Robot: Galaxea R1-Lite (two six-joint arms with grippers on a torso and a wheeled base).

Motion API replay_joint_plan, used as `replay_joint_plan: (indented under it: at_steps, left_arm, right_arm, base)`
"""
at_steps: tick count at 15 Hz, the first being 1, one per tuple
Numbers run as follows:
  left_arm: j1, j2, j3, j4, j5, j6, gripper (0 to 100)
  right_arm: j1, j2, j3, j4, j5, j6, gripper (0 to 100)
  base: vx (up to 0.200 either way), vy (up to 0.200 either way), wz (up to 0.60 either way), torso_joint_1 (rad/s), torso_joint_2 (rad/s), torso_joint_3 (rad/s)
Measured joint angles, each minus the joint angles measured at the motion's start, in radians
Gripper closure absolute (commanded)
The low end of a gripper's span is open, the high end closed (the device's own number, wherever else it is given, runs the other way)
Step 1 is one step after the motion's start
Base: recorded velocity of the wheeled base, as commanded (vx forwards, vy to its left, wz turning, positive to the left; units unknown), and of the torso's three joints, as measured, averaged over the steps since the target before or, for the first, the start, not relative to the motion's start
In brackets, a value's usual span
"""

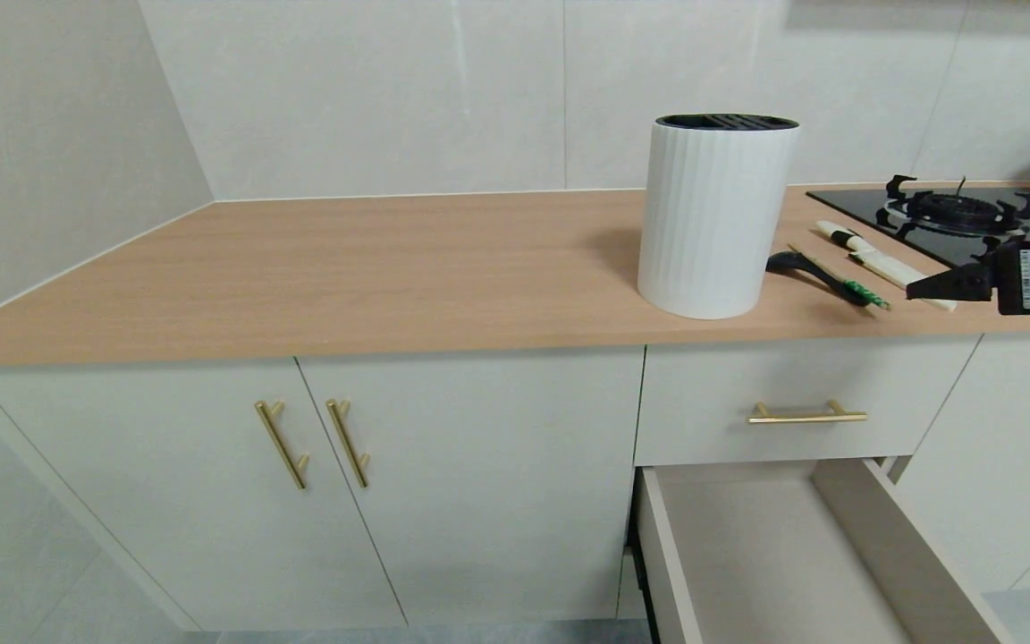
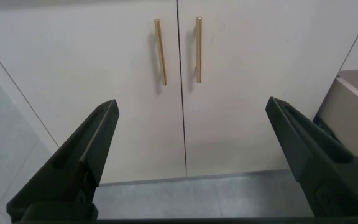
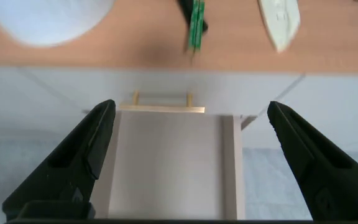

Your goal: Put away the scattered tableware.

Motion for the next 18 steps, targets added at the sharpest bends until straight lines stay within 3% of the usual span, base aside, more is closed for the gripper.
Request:
replay_joint_plan:
  at_steps: [7, 18]
  left_arm:
    - [0.0, 0.0, 0.0, 0.0, 0.0, 0.0, 0]
    - [0.0, 0.0, 0.0, 0.0, 0.0, 0.001, 0]
  right_arm:
    - [-0.003, 0.255, -0.171, 0.014, 0.005, 0.127, 0]
    - [-0.002, 0.319, -0.183, -0.059, 0.004, 0.16, 0]
  base:
    - [0.0, 0.0, 0.0, 0.0, 0.0, 0.0]
    - [0.0, 0.0, 0.0, 0.0, 0.0, 0.0]
